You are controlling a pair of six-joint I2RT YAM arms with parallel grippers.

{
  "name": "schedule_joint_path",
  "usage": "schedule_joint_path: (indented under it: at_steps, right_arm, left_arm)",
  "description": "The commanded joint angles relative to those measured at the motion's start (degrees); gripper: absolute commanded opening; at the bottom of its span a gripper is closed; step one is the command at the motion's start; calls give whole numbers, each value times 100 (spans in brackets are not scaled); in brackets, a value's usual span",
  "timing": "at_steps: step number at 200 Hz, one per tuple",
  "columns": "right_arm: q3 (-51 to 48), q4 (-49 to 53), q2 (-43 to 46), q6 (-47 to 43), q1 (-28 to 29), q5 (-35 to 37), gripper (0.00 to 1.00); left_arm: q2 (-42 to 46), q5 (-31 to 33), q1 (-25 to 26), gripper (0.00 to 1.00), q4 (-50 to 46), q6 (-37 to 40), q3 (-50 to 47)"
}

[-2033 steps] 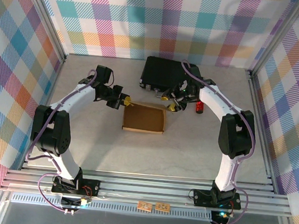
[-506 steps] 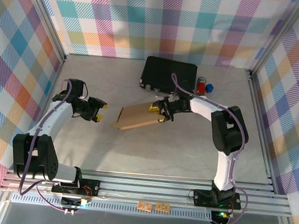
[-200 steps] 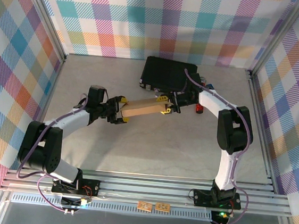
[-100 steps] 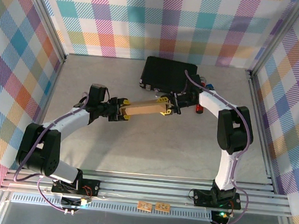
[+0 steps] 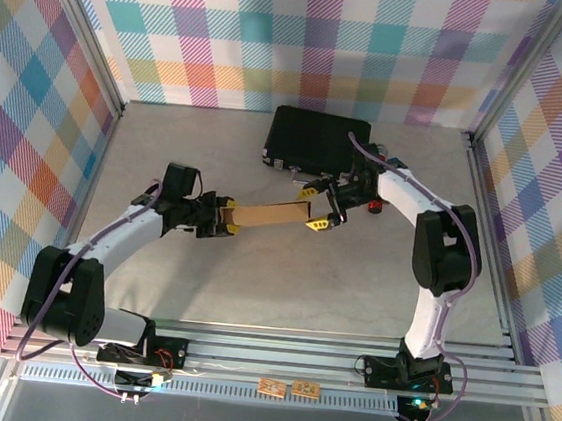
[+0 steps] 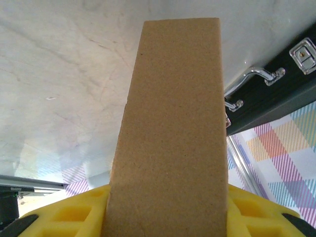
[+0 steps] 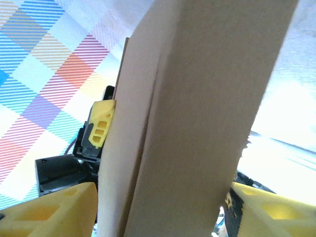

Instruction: Fold the paper box

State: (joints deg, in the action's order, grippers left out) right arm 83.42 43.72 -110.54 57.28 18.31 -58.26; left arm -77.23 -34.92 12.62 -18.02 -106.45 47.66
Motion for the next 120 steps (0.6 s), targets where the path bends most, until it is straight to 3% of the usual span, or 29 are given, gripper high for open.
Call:
schedule_joint_path:
  at_steps: [1,37,58,93,120]
  right_arm:
    - [338,624,402,-723,-112,419,68]
    - [307,838,944,-1571,-169,1494,65]
    - [60,558,1585,-2399,-59,2329,51]
    - [-1255,-882,3139,-4675,1052,4204,37]
    - [-2171,-2030,3792,-5956,1686,4700,34]
  left_arm:
    - [188,112,-133,20,-1149,323,179]
    - [150,68,-401,20,-1923,908,310]
    - [92,95,-621,20,-2600,1307,404]
    - [19,179,-896,21,-2947,1329,371]
    - [-205,222,-1006,21,-3077,1329,417]
